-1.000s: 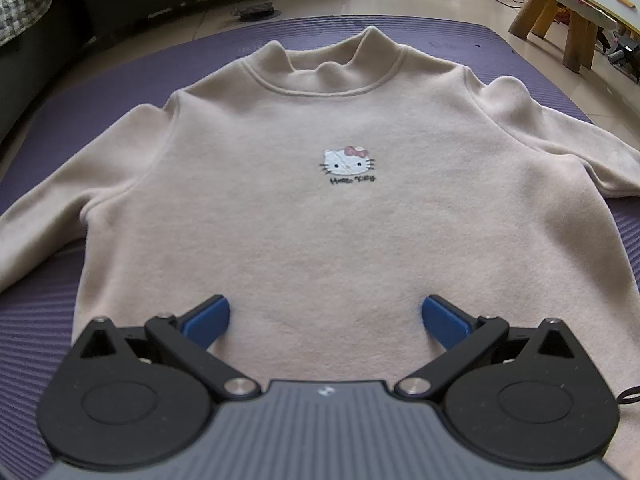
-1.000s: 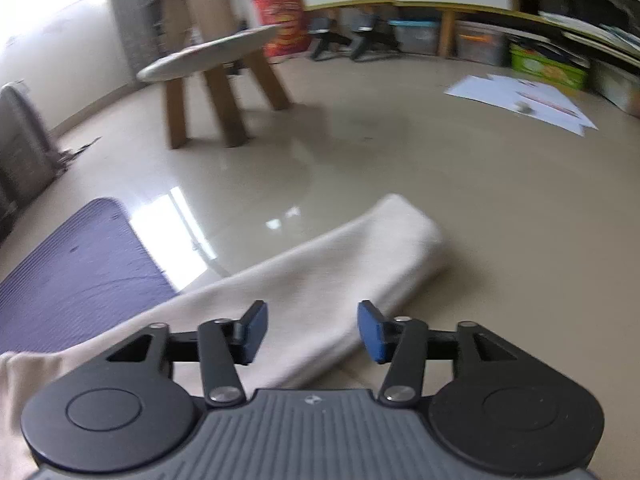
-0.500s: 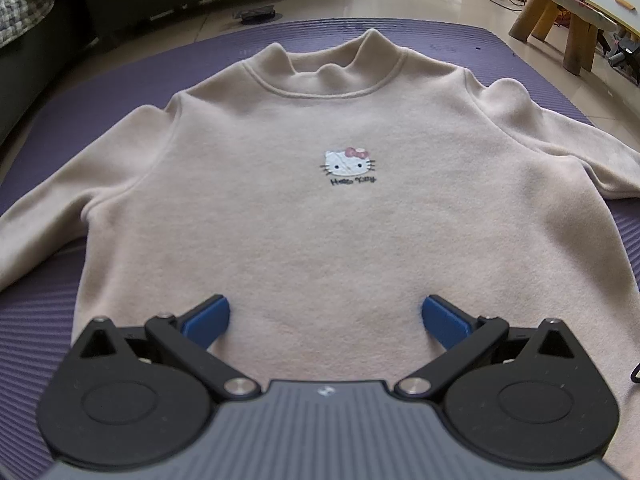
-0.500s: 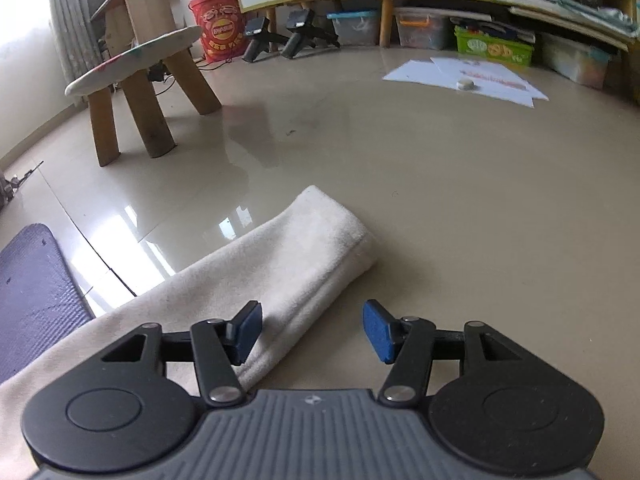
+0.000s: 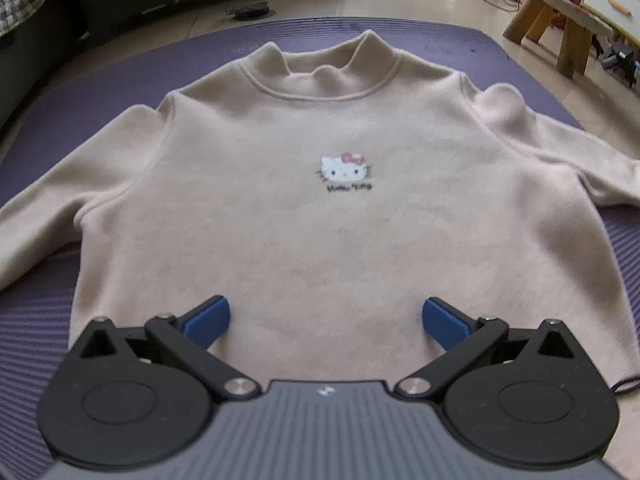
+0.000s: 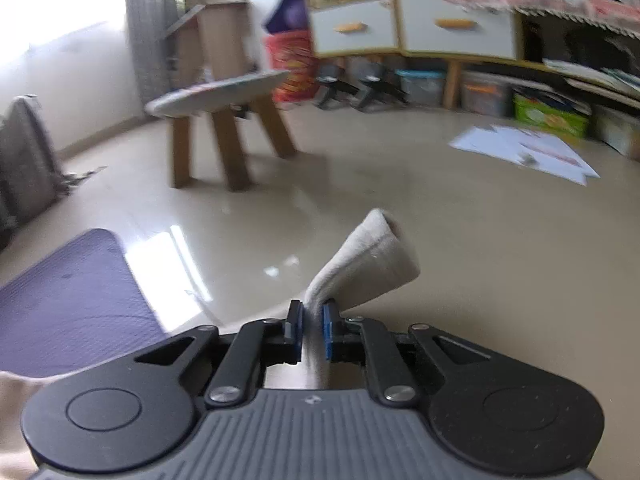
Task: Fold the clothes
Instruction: 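Lift the cuff with the right tool and carry it across the shirt body, then bring the left tool to the cuff and grasp it while the right tool holds it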
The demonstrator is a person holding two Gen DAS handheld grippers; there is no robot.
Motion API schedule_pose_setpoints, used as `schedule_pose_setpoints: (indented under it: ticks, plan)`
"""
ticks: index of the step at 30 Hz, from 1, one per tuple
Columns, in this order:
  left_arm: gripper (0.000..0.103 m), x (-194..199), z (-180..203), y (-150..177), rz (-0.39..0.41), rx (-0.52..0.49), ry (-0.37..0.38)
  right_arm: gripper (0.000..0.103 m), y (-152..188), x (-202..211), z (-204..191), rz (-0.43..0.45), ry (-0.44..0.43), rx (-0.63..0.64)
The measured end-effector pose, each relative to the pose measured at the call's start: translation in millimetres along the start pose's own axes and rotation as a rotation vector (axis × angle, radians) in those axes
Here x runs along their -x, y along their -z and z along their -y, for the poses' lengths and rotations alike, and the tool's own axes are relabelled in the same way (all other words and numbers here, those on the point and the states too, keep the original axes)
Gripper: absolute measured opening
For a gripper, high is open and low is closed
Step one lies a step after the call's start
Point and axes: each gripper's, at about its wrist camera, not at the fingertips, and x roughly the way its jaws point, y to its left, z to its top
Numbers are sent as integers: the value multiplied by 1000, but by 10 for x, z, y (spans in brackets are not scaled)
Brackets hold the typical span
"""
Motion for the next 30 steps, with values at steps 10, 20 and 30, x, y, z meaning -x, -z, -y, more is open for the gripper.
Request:
schedule_pose_setpoints:
  ticks: [10, 20, 30]
  plan:
    - [102, 125, 0, -255, 47, 46, 227, 6, 44, 341, -599, 22, -212, 172]
    - [102, -221, -130, -397, -68, 293, 426, 2, 460, 587, -1385, -85, -384, 452]
    - [102, -219, -55, -394, -73, 236, 407, 38, 759, 593, -1571, -62, -284, 724]
